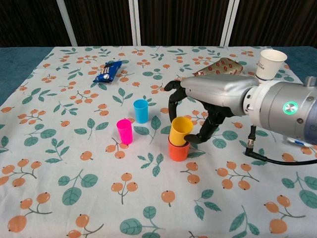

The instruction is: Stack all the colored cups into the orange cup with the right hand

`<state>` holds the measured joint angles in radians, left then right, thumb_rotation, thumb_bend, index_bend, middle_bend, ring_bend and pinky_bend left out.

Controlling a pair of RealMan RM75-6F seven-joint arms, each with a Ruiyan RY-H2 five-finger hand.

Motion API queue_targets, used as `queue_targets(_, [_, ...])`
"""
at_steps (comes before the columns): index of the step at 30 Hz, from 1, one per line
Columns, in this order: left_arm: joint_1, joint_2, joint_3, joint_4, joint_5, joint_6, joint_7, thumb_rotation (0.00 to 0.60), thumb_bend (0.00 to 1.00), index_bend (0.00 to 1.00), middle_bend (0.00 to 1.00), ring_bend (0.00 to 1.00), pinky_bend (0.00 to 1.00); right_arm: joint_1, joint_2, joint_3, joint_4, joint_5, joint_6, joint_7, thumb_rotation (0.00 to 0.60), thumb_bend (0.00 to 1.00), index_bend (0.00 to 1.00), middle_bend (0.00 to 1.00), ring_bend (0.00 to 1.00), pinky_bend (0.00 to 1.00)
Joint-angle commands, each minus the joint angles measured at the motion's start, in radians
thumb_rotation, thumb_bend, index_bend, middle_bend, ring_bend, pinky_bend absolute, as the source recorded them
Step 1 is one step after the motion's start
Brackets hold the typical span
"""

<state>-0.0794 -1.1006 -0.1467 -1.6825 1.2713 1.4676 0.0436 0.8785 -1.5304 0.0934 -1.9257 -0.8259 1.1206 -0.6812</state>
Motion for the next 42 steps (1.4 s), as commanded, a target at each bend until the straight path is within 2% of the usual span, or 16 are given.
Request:
queue_targets(1, [0.000, 0.000, 0.000, 0.000, 0.000, 0.000, 0.000, 0.600, 0.12, 0.05, 0.00, 0.00, 0.00, 0.001, -0.007, 0.002, 0.012, 0.013, -0.006, 0.002, 0.600, 0.40, 0.40, 0.00, 0.01, 0.05])
queue_targets(4, [0.000, 0.000, 0.000, -0.001, 0.001, 0.001, 0.000, 0.600, 0.12, 0.05, 0.00, 0.00, 0.00, 0.005, -0.005, 0.003, 0.014, 0.041, -0.013, -0.007, 0.600, 0.40, 0.20, 0.00, 0.01, 0.05])
queue_targets(7, [0.000, 0.000, 0.000, -0.001, 0.000, 0.000, 0.001, 0.600, 0.12, 0.05, 0.00, 0.00, 0.00, 0.015, 0.003, 0.015, 0.000, 0.077, -0.027, -0.012, 0.600, 0.40, 0.15, 0.00, 0.01, 0.05])
queue_targets(11, [0.000, 0.000, 0.001, -0.002, 0.003, 0.001, 0.000, 0.600, 0.12, 0.05, 0.00, 0.00, 0.00, 0.030, 0.007, 0.041, -0.009, 0.092, -0.026, -0.018, 0.600, 0.40, 0.15, 0.00, 0.01, 0.05])
queue_targets(16, [0.001, 0.001, -0.001, -0.001, 0.000, 0.002, -0.003, 0.600, 0.12, 0.05, 0.00, 0.00, 0.00, 0.059, -0.023, 0.090, 0.012, 0.108, -0.018, -0.020, 0.600, 0.40, 0.22, 0.00, 0.01, 0.05])
queue_targets(22, [0.000, 0.003, 0.000, 0.000, 0.001, -0.003, -0.009, 0.600, 0.12, 0.05, 0.00, 0.00, 0.00, 0.118, -0.105, 0.144, 0.108, 0.184, -0.013, -0.059, 0.600, 0.40, 0.25, 0.00, 0.01, 0.06])
queue_targets(28, [-0.003, 0.004, 0.001, 0.003, 0.001, -0.011, -0.014, 0.600, 0.12, 0.05, 0.00, 0.00, 0.00, 0.182, -0.201, 0.197, 0.251, 0.301, -0.018, -0.097, 0.600, 0.40, 0.27, 0.00, 0.01, 0.06])
queue_targets(35, [-0.008, 0.001, 0.003, 0.006, -0.001, -0.021, -0.008, 0.600, 0.12, 0.05, 0.00, 0.00, 0.00, 0.211, -0.261, 0.216, 0.355, 0.345, -0.018, -0.106, 0.600, 0.40, 0.27, 0.00, 0.01, 0.07])
queue_targets(42, [-0.008, -0.001, 0.004, 0.004, -0.002, -0.019, -0.001, 0.600, 0.12, 0.05, 0.00, 0.00, 0.00, 0.221, -0.284, 0.221, 0.392, 0.352, -0.033, -0.099, 0.600, 0.40, 0.30, 0.00, 0.01, 0.07])
